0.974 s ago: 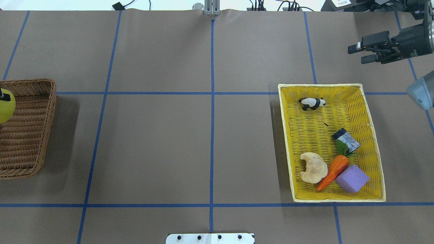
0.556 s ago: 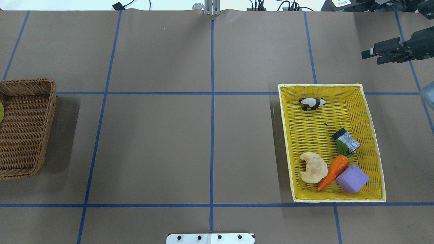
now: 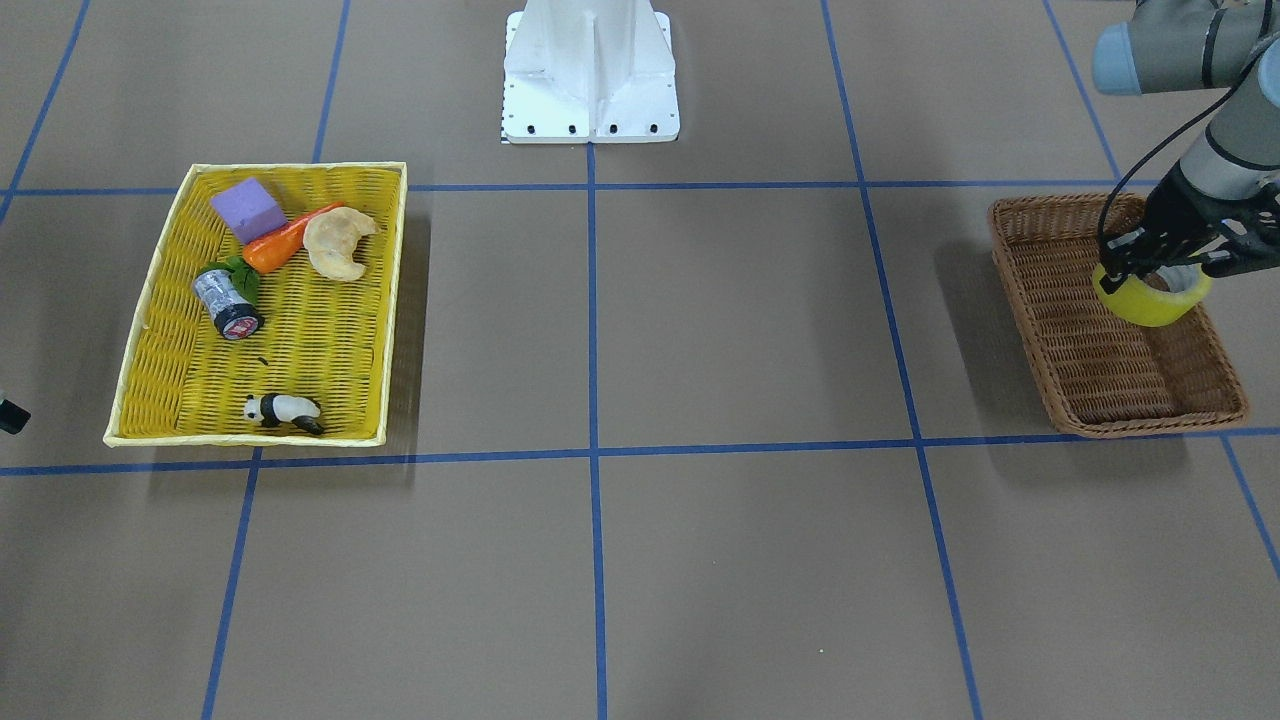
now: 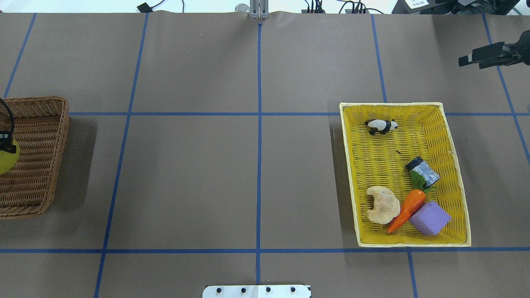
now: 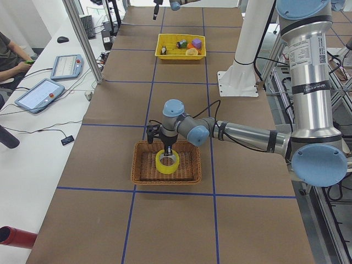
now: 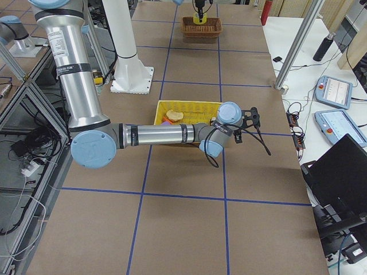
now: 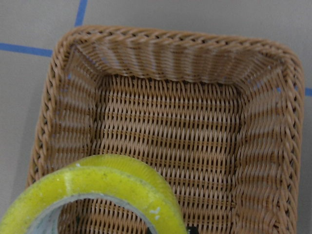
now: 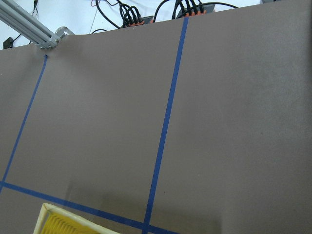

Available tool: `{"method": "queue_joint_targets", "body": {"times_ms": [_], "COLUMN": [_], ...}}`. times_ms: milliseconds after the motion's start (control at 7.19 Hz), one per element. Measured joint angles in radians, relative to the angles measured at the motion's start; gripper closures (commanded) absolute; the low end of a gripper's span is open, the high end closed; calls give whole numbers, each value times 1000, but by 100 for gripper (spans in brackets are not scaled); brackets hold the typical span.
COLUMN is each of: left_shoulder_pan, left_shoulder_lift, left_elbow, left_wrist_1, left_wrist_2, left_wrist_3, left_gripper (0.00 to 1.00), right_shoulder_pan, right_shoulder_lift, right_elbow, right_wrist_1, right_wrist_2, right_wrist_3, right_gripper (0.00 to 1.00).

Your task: Move tape to another basket

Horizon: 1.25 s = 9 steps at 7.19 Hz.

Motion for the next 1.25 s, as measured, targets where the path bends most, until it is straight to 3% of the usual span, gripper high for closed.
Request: {"method": "queue_joint_targets", "body": {"times_ms": [695, 834, 1113, 1252], "left_shoulder_pan": [58, 63, 66, 67], "left_shoulder_lift": [-53, -58, -68, -71], "left_elbow": [79, 82, 84, 83], "left_wrist_1": [-5, -3, 0, -1], "left_wrist_2": [-3, -3, -4, -5], "left_wrist_3": [-2, -2, -3, -3], "left_gripper": [100, 83, 9, 2], "right_shoulder_pan": [57, 71, 93, 101], "right_shoulder_lift": [-9, -9, -11, -16], "right_elbow": [7, 14, 31, 47], "right_wrist_1": [-220, -282, -395, -452], "right_wrist_2": [-16, -19, -34, -46], "right_wrist_3": [-315, -380, -501, -554], "right_gripper": [3, 3, 3, 3]}}
